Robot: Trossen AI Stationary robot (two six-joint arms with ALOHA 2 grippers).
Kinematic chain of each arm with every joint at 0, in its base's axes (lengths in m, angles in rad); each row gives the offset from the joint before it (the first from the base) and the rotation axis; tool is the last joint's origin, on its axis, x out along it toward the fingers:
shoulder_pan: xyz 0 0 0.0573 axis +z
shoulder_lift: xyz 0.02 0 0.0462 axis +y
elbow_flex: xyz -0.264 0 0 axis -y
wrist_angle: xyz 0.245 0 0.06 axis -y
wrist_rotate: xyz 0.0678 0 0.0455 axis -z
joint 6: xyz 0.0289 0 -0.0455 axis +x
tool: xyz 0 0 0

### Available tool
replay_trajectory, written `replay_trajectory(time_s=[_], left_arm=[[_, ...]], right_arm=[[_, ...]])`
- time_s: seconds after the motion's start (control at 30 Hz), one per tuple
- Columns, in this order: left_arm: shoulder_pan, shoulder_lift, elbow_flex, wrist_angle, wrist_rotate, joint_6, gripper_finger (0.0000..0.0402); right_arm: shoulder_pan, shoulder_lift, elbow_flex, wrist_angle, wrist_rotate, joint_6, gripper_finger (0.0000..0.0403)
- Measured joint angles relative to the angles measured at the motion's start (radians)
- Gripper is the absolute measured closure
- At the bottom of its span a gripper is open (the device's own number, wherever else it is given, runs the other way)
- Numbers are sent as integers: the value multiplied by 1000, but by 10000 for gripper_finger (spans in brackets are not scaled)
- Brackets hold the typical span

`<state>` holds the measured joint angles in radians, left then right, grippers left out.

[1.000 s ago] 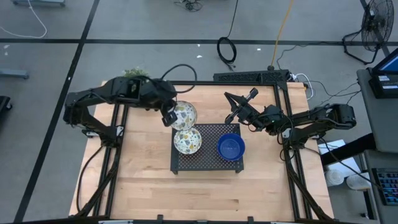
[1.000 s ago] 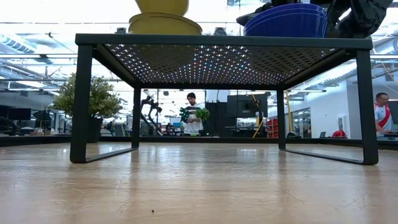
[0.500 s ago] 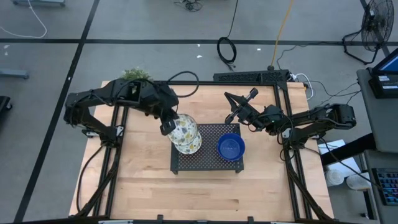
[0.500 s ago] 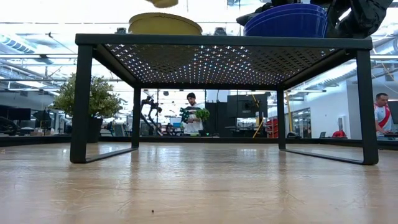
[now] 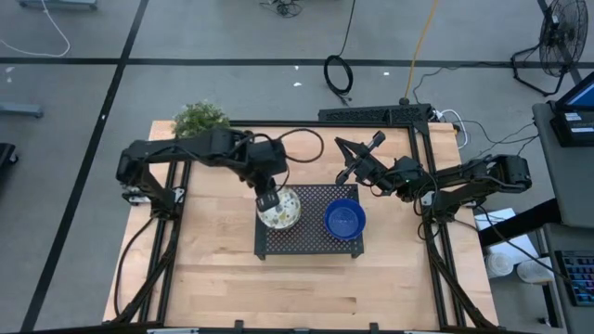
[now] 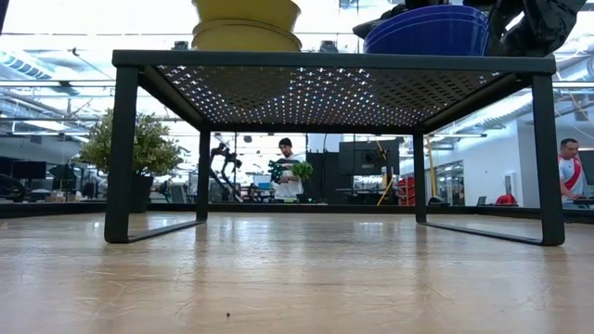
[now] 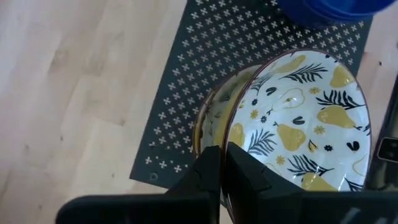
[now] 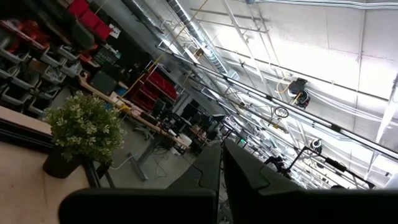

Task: Pick & Place Mini bowls
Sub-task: Stack the white bowl on the stacked white bowls on the shelf

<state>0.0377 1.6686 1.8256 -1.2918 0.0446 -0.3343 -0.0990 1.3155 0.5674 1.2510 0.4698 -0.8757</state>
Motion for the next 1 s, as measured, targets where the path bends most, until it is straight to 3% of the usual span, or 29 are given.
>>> replay_trajectory(time_s=[1.0], left_arm=[[69, 63, 2, -44, 55, 42, 391]], right_arm=[[0, 0, 0, 0, 1, 0, 394]])
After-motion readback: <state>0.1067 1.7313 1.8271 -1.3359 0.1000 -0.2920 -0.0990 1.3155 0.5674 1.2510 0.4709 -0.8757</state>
